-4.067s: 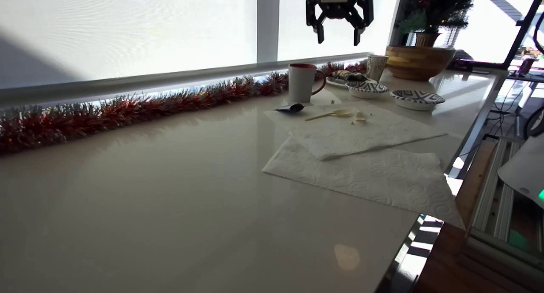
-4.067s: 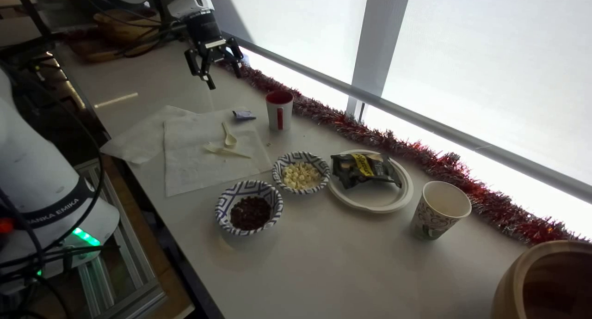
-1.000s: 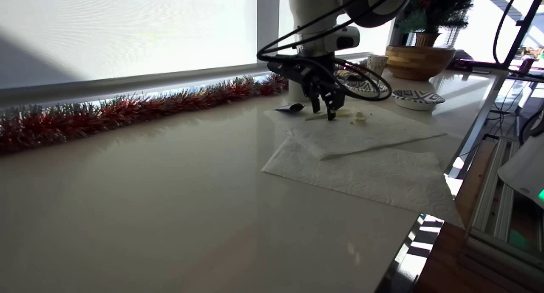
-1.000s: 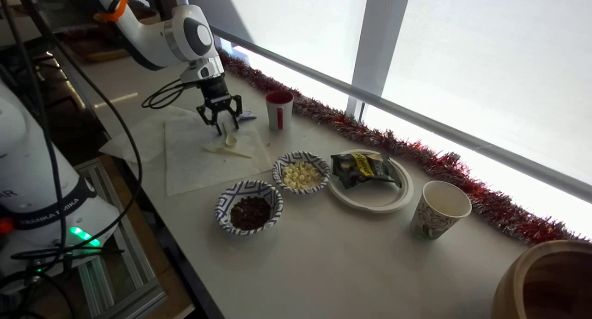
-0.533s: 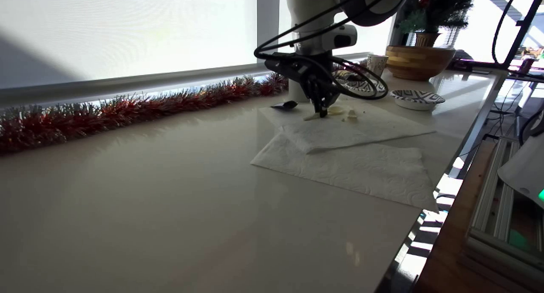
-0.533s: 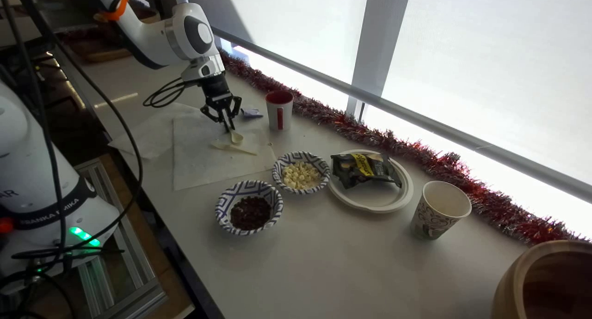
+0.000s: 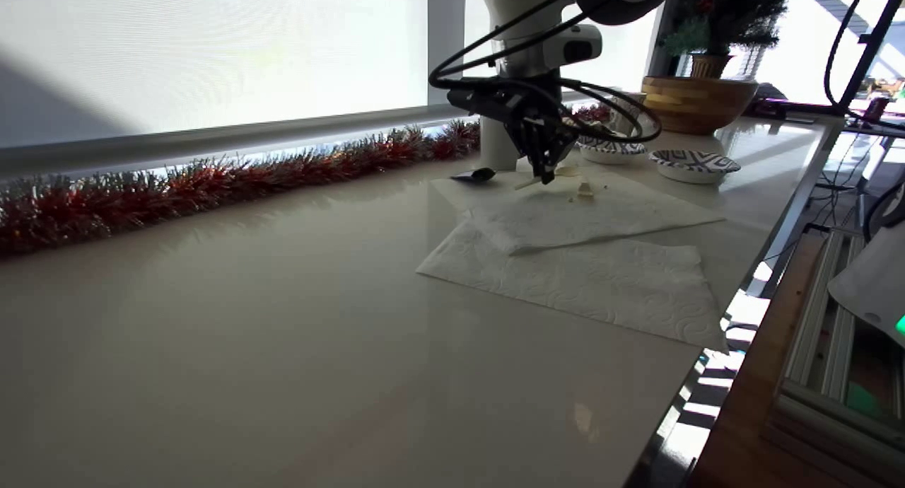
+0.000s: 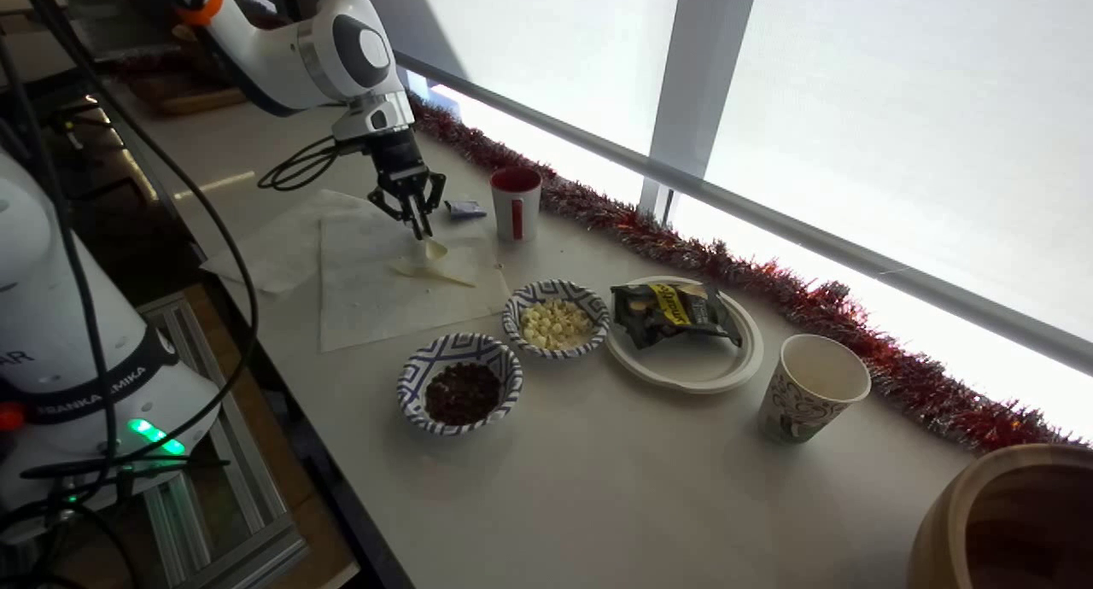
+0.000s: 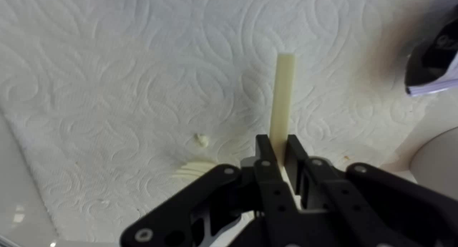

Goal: Use the spoon to transfer some contents from the closest bowl to the right cup

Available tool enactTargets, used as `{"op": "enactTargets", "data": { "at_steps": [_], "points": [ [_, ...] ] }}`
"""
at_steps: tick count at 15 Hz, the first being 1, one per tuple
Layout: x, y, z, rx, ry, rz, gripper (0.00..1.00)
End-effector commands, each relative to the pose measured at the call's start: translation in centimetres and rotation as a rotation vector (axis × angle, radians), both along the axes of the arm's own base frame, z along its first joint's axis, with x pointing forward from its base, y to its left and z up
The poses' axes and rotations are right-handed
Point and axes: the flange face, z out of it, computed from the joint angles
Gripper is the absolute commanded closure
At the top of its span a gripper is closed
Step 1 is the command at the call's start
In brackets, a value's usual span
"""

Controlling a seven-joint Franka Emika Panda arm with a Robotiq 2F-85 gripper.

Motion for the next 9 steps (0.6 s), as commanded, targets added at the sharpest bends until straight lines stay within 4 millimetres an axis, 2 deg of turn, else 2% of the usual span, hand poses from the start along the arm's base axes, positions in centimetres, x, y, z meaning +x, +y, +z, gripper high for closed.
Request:
{"op": "enactTargets", "data": {
  "at_steps": [1,5,7,9],
  "points": [
    [-1.8,-2.8,3.2,0.104,0.05,0.057,0.96],
    [-3.4,-6.4,3.9,0.277,0.092,0.061,0.96],
    [-3.9,-8.1,5.0,0.36,0.11,0.064,0.96],
    [-4.0,-10.7,7.4,0.448,0.11,0.074,0.96]
  ]
}}
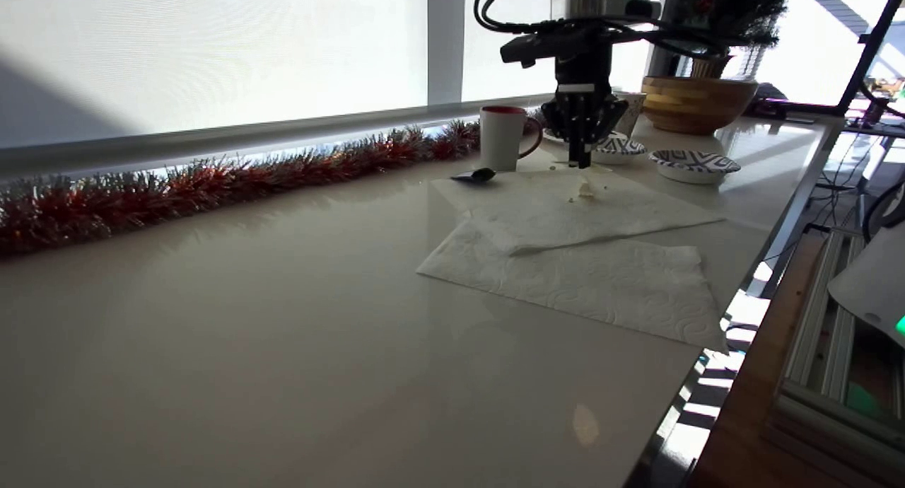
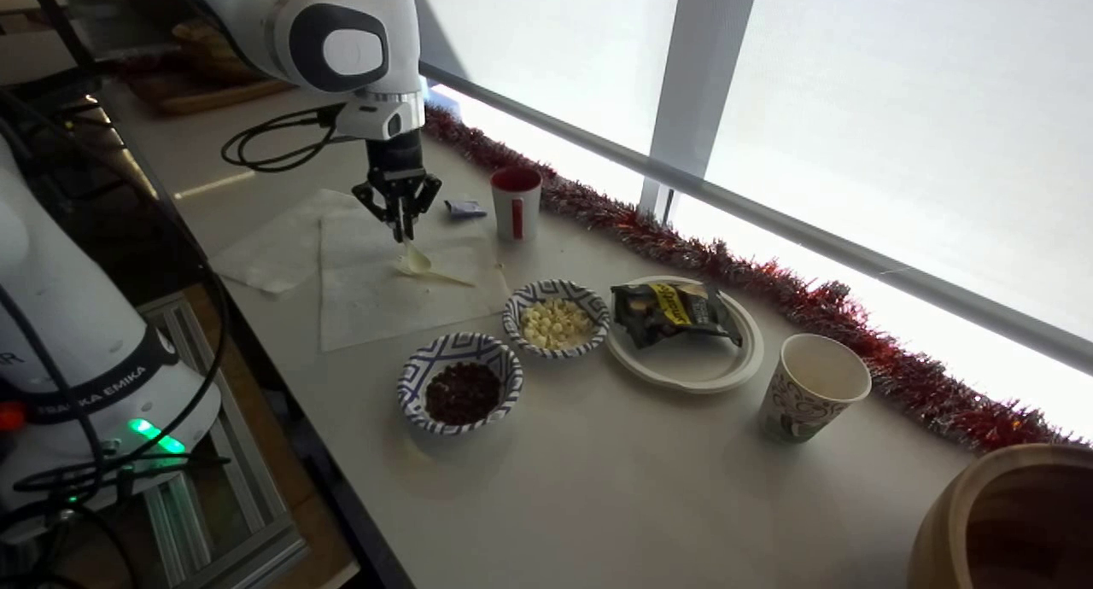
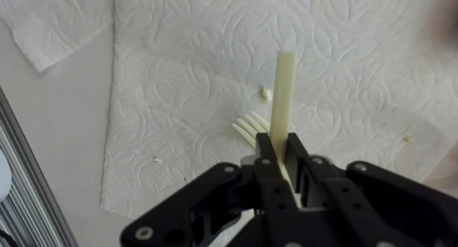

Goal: Use the spoon to transfer some contents from the closest bowl to the right cup

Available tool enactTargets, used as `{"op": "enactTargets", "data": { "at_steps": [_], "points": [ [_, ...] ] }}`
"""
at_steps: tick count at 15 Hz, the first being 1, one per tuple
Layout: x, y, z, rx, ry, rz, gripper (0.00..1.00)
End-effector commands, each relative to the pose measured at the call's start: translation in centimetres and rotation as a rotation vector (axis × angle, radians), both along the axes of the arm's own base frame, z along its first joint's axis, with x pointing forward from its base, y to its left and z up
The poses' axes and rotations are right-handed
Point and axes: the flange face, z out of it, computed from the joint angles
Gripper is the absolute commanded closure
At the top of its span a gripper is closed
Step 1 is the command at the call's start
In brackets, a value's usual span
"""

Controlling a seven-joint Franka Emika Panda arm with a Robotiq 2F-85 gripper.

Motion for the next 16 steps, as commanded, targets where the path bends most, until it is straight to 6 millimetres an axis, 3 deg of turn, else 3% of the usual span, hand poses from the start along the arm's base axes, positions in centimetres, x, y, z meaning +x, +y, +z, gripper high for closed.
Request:
{"op": "enactTargets", "data": {
  "at_steps": [1,4,8,9,10,11,14,15,16],
  "points": [
    [-1.3,-4.5,5.0,0.147,-0.029,0.026,0.96],
    [-1.6,-9.4,8.0,0.193,-0.005,0.068,0.96],
    [-2.8,-13.4,8.7,0.309,0.028,0.201,0.96],
    [-2.9,-14.0,8.3,0.356,0.016,0.214,0.96],
    [-2.6,-13.3,8.4,0.272,0.035,0.167,0.97],
    [-2.7,-13.8,8.3,0.284,0.032,0.171,0.87],
    [-2.6,-13.5,8.3,0.276,0.037,0.173,0.87],
    [-2.6,-13.3,8.3,0.275,0.038,0.175,0.97],
    [-2.5,-13.4,8.2,0.323,0.08,0.202,0.97]
  ]
}}
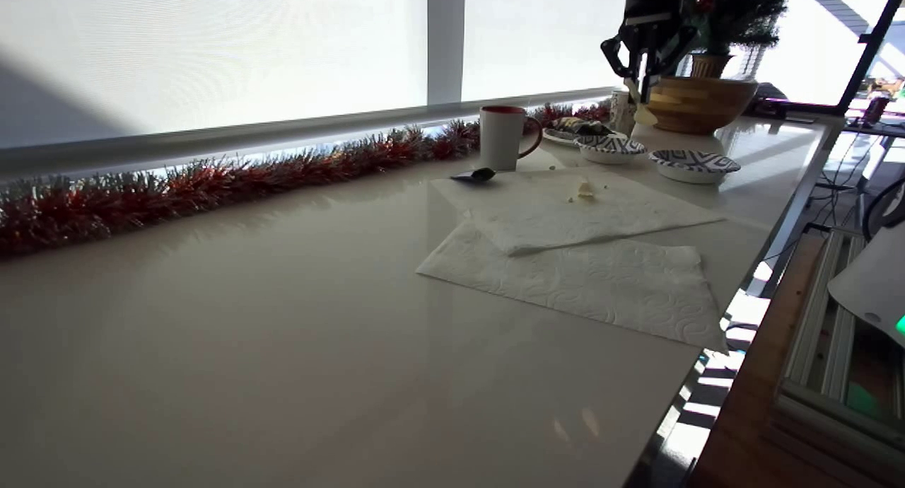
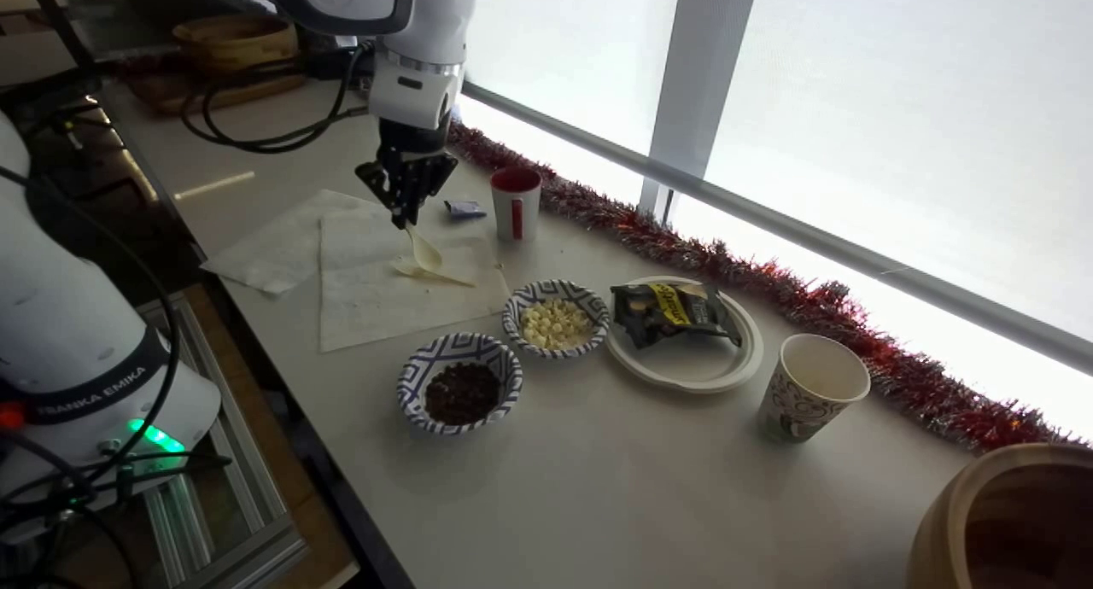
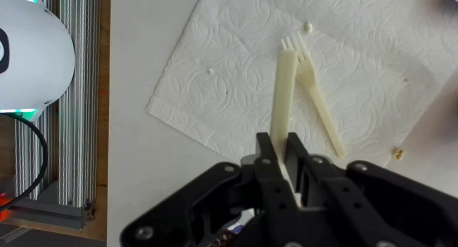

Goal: Use the spoon to transfer some contents from the closest bowl to the right cup

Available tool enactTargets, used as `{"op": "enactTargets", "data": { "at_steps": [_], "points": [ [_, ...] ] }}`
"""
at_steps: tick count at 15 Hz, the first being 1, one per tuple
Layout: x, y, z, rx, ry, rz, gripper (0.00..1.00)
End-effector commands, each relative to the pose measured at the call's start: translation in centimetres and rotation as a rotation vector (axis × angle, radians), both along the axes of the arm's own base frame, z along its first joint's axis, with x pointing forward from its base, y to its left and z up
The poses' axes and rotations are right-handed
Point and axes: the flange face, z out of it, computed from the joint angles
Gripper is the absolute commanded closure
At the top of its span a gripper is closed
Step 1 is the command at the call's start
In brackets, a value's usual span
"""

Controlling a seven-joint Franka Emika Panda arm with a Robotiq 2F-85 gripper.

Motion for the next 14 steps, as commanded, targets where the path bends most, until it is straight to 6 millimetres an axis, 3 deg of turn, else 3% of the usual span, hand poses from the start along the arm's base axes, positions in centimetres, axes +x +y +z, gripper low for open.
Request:
{"op": "enactTargets", "data": {
  "at_steps": [1,7,14],
  "points": [
    [0.1,-0.9,-0.1,0.094,0.062,0.057,0.97],
    [-0.8,-7.0,-0.9,0.301,0.178,0.071,0.97],
    [-2.2,-13.3,-5.2,0.379,0.221,0.075,0.97]
  ]
}}
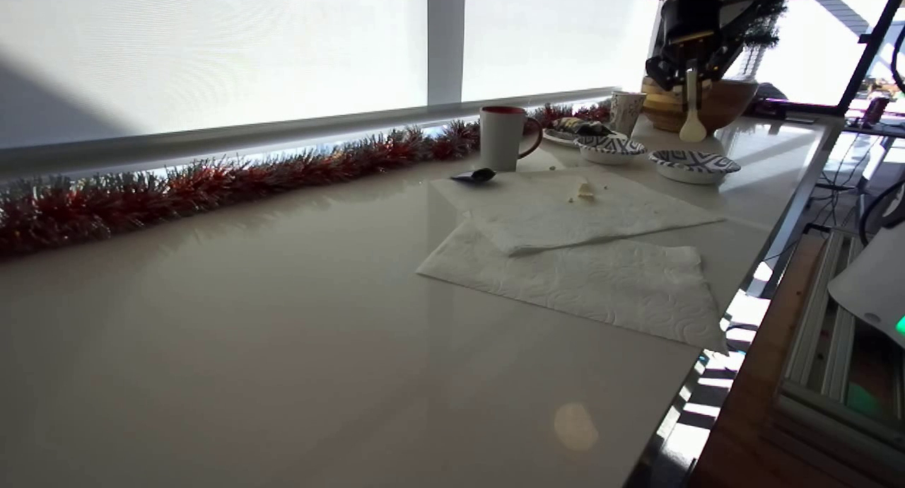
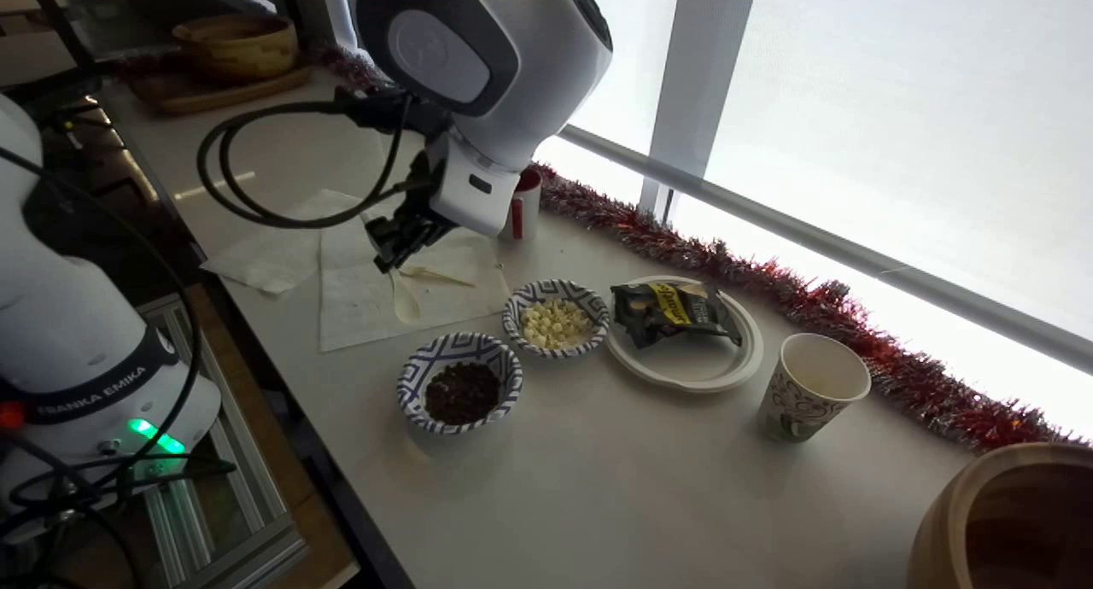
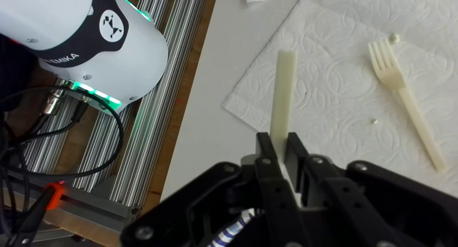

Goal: Use the spoon to transfer some contents from the closest bowl to the right cup

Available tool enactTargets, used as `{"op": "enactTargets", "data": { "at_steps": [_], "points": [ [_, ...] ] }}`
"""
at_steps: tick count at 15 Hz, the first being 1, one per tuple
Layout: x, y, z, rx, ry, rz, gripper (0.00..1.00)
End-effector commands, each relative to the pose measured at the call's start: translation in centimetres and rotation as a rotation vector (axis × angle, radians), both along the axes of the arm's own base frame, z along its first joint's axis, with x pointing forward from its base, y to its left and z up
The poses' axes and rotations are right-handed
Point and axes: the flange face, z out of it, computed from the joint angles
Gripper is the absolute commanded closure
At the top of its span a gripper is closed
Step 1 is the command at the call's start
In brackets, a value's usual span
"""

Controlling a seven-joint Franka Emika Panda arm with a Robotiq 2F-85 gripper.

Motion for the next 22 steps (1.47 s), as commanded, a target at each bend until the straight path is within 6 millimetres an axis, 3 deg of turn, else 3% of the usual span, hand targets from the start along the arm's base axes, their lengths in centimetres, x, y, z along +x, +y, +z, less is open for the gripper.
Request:
{"op": "enactTargets", "data": {
  "at_steps": [1,5,6,10,11,22],
  "points": [
    [0.2,-2.8,-2.1,0.036,0.01,-0.006,0.97],
    [0.9,-4.6,-3.6,0.076,0.013,0.009,0.97],
    [-0.1,-3.7,-3.1,0.036,0.019,0.008,0.87],
    [0.6,-4.4,-3.9,0.041,0.028,0.019,0.87],
    [0.7,-4.4,-4.1,0.038,0.009,0.018,0.97],
    [-0.7,-5.8,-6.8,0.184,-0.018,0.096,0.97]
  ]
}}
